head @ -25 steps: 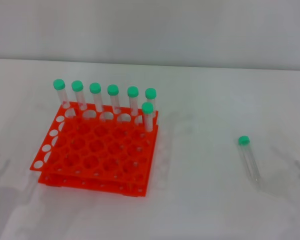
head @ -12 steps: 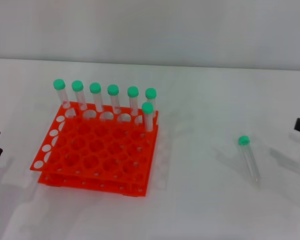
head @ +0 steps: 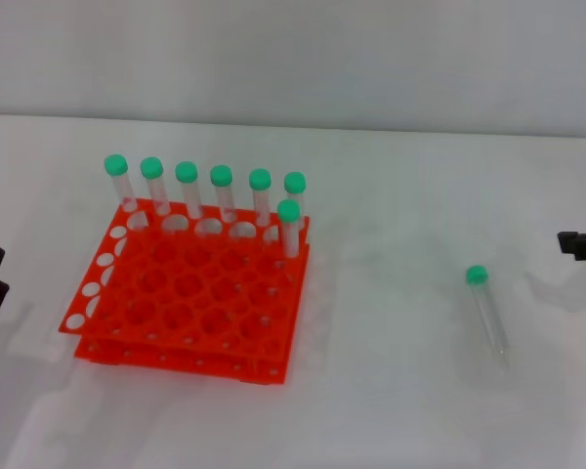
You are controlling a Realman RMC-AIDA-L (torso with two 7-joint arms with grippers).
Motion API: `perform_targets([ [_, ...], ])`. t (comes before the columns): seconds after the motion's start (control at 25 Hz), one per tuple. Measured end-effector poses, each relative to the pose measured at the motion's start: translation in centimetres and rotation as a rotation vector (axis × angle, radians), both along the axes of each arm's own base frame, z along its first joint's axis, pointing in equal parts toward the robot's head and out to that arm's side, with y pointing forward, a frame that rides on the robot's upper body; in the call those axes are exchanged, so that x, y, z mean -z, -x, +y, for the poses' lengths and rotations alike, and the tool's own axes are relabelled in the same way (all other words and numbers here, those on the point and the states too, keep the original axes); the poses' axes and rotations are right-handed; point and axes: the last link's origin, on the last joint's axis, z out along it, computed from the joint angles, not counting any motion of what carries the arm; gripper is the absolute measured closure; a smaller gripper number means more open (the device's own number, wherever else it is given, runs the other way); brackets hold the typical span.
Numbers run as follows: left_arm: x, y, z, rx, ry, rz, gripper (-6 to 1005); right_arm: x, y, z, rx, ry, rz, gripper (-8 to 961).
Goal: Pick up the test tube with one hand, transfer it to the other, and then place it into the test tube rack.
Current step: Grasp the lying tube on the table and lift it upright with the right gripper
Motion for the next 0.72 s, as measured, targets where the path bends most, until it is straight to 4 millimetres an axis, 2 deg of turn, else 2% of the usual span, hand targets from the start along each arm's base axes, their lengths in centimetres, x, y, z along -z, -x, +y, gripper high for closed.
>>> perform_targets([
  [0.16,-0.1,-0.1,0.1,0.007,-0.002,0.001,301,0.9,3.0,0.2,0.012,0.009,-0.133,103],
  [0.36,-0.1,-0.2,0.3,0.014,-0.002,0.004,301,3.1,6.4,-0.1,0.018,0.087,-0.261,107],
  [0.56,0.1,-0.3,0.4,0.018,0.014,0.011,302,5.0,7.9,-0.4,0.051,0.154,-0.305,124],
  [0.72,0.3,-0.2,0.4,0.016,0.024,0.013,302,5.8,8.0,-0.7,0.086,0.184,-0.330,159],
])
